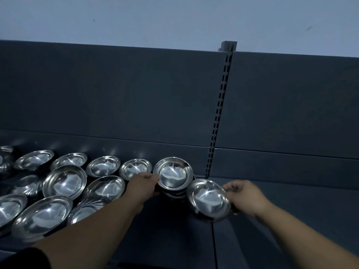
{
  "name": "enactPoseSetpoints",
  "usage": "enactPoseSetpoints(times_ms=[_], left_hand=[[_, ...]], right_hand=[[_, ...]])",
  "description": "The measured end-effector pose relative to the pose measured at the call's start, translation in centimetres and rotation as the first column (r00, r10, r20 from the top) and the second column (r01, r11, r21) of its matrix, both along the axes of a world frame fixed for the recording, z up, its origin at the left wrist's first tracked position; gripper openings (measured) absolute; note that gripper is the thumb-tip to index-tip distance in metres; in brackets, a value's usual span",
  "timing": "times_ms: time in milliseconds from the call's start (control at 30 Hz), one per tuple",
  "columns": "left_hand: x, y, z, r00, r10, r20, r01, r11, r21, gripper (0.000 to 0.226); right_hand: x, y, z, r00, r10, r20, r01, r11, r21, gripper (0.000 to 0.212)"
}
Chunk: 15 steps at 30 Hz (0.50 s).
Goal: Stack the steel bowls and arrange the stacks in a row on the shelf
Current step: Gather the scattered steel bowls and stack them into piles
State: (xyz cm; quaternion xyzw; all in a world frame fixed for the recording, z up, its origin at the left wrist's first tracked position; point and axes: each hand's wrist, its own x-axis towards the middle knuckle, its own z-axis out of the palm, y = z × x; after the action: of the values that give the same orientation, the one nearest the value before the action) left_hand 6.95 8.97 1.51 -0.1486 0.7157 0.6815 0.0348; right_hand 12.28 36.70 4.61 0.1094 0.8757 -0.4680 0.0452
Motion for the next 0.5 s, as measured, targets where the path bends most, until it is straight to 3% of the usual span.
enactPoseSetpoints(times_ms=[233,500], left_hand=[[-0.1,0.4,-0.4,0.999,-0.033,-0.036,0.029,0.994,-0.107,0.023],[0.3,0.0,-1.4,0.997,-0.039,-0.066,0.035,0.998,-0.052,0.017]], right_hand=[[-2.9,-1.0,2.5,0.976,-0.160,-0.148,0.151,0.986,-0.072,0.007],[-5.2,-5.5,2.8,0.986,-0.111,-0.124,0.109,0.994,-0.028,0.009]])
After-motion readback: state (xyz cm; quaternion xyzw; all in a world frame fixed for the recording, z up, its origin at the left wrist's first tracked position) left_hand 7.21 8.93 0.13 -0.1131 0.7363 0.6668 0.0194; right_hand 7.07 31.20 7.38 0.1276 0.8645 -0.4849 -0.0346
